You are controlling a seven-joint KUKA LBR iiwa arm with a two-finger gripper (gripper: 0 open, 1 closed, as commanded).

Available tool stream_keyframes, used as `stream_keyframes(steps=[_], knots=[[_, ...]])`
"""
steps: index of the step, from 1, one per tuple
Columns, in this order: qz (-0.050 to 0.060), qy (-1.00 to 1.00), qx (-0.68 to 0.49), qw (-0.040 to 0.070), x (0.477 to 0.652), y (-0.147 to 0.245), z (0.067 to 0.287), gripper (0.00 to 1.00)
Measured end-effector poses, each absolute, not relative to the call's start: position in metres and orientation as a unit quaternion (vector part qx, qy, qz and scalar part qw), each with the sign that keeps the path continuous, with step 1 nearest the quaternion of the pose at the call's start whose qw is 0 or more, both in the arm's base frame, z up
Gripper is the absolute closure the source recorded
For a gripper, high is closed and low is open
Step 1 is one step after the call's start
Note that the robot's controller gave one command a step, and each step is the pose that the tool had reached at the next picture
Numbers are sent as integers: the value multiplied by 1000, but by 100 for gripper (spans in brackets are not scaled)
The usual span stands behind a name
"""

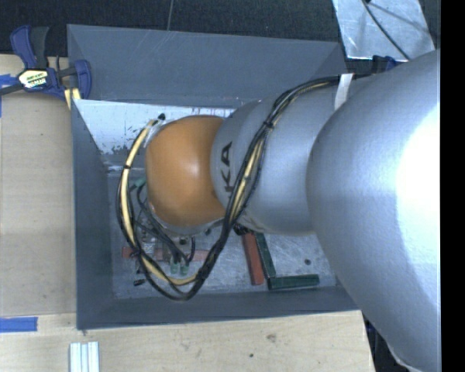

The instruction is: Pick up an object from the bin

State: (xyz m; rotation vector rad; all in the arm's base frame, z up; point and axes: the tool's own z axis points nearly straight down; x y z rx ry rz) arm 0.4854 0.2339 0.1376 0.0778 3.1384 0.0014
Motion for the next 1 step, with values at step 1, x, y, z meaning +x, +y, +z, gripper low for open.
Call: stream_keyframes(steps=[1], knots=[[0,1000,25,0,485,234,148,100]])
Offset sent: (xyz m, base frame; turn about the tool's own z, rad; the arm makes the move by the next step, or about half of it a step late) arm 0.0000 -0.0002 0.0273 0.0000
